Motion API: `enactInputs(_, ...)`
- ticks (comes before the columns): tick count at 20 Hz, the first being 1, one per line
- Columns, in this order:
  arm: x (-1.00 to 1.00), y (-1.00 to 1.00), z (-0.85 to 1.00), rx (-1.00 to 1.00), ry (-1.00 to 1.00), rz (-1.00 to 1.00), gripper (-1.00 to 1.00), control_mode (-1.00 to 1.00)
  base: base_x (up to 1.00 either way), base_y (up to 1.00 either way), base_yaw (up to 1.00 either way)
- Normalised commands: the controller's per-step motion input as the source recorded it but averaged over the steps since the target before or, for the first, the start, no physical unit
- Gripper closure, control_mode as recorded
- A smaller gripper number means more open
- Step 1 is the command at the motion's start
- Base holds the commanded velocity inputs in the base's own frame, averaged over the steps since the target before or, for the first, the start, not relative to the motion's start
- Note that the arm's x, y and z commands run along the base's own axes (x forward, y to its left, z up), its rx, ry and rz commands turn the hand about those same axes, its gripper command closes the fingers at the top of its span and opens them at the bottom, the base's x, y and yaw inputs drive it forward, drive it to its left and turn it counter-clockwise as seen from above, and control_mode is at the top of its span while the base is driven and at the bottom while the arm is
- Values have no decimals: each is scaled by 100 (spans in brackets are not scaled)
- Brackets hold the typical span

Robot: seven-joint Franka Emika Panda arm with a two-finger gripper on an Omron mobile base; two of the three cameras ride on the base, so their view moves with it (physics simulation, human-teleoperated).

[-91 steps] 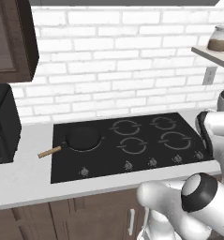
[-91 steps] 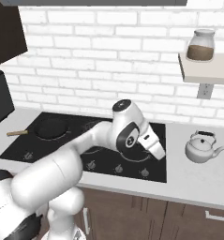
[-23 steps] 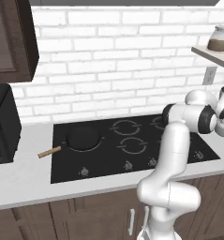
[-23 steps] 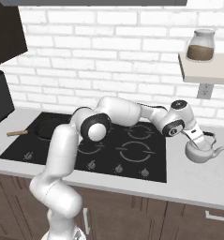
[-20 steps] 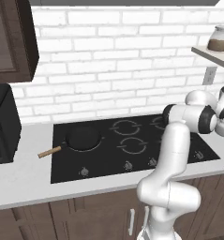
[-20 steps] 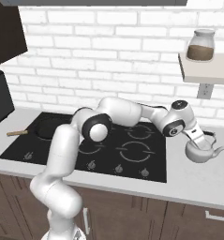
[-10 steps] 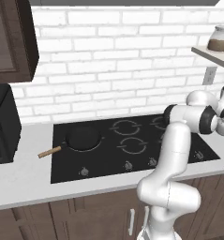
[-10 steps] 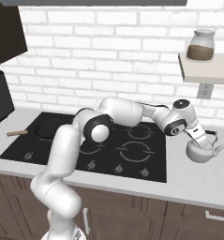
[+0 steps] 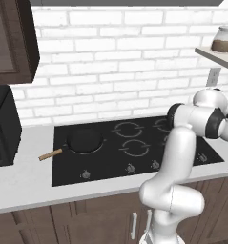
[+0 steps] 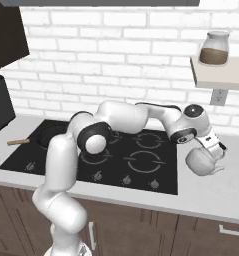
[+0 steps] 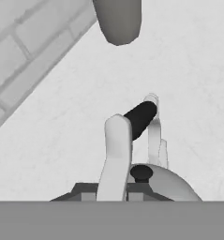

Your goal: Pick the kettle from the counter and place it on a stove burner. Then turn the burner on.

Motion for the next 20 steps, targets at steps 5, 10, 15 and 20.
enactInputs(5,-52,50,37,-10,-33,14,100,-100,0,0,0)
enactInputs(10,-32,69,55,-23,-44,13,100,-100,0,0,0)
enactInputs(15,-12,80,69,-26,-20,13,100,-100,0,0,0)
enactInputs(20,0,75,46,-26,9,8,100,-100,0,0,0)
